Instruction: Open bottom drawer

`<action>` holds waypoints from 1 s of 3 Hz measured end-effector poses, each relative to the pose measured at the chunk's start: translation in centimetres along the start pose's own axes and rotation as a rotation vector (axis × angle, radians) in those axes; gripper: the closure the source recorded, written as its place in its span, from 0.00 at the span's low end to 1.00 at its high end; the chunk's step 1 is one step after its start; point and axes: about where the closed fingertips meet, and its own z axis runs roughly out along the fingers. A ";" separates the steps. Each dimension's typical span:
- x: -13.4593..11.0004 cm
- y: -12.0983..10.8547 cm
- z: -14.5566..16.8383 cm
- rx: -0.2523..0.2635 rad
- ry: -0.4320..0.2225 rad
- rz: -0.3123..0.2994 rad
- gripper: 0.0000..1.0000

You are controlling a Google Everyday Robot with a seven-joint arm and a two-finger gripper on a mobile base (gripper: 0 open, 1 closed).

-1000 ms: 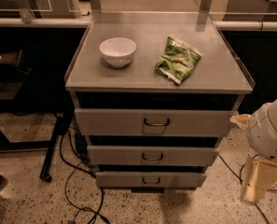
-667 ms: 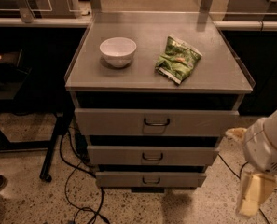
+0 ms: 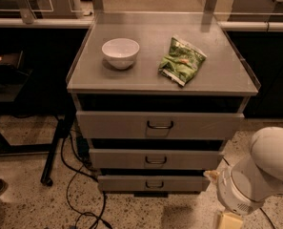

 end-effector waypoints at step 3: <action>2.5 0.4 7.2 -0.067 -0.005 0.053 0.00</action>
Offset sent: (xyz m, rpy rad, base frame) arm -0.0125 0.0023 -0.0512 0.0506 0.0857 -0.0189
